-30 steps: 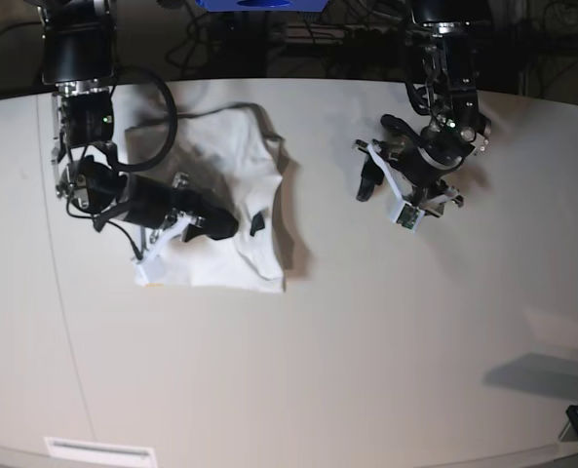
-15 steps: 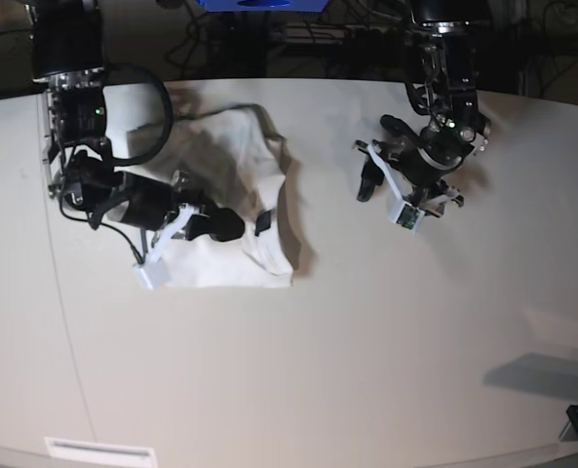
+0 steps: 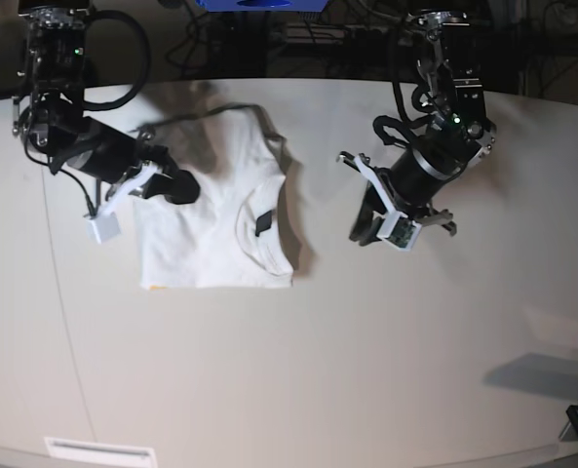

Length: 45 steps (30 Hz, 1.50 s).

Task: Fold the T-shirt properly
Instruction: 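Press the folded shirt flat with the right gripper, then smooth the collar edge of the folded shirt with both grippers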

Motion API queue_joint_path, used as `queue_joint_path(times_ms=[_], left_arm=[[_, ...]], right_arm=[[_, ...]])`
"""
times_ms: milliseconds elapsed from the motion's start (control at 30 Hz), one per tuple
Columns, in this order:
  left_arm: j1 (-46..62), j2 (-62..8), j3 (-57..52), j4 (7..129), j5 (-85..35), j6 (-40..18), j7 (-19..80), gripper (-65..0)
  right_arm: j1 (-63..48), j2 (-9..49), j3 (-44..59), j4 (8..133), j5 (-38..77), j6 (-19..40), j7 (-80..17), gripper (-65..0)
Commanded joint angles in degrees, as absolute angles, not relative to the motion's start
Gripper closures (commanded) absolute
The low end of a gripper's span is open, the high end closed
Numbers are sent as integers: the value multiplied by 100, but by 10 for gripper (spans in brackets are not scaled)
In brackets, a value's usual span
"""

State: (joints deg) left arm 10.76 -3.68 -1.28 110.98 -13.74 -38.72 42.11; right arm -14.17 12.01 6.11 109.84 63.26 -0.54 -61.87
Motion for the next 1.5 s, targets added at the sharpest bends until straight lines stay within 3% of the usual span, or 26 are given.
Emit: queue_joint_path(times_ms=[0, 167, 633, 1033, 1367, 1467], left_arm=[[1051, -356, 75, 11301, -1499, -4000, 4092, -62], [1279, -330, 884, 11407, -1499, -4000, 4084, -59], [1411, -312, 2703, 11398, -1499, -4000, 4057, -57], [1393, -391, 2589, 10976, -1473, -4000, 4057, -57], [1569, -505, 2501, 11301, -1446, -4000, 4057, -57], [1587, -567, 2229, 11345, -1446, -4000, 4057, -57]], right_arm=[[-1385, 1235, 708, 11108, 6229, -13, -6114, -1], [-1613, 1235, 927, 11108, 5560, -4, -6114, -1], [-1938, 1481, 1754, 11152, 5552, -4, -6114, -1], [-2255, 1710, 2044, 11125, 5481, -4, -6062, -1], [-2264, 1692, 2000, 11468, 5165, 48, -6070, 0], [-2246, 1692, 1991, 11468, 5165, 629, -6062, 0]])
